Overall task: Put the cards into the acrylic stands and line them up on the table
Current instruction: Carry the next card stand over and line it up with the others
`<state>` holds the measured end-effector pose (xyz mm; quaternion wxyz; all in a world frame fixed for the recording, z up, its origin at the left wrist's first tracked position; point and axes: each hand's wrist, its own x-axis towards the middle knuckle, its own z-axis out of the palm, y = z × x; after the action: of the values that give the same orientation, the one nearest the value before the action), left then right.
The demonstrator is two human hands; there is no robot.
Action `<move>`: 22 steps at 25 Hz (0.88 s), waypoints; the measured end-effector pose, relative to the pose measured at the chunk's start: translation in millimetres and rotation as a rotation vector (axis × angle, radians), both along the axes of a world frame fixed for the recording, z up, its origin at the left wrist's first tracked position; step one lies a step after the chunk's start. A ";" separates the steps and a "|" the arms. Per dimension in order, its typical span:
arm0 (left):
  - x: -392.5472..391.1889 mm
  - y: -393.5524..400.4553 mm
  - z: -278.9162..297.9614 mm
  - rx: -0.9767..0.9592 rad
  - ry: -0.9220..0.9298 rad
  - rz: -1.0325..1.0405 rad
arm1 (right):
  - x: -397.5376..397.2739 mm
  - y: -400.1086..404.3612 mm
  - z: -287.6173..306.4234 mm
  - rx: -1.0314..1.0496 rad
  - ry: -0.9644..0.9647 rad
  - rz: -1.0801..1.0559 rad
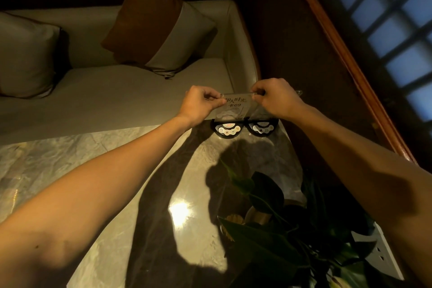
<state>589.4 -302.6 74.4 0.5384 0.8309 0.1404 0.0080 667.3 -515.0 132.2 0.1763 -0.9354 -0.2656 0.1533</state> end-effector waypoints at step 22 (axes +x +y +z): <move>-11.8 16.0 29.9 0.119 0.114 -0.148 | -12.9 9.6 28.0 0.001 0.100 -0.044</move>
<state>577.5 -286.6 104.4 0.4785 0.8685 0.1084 -0.0708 654.4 -505.4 160.2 0.1929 -0.9321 -0.2360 0.1959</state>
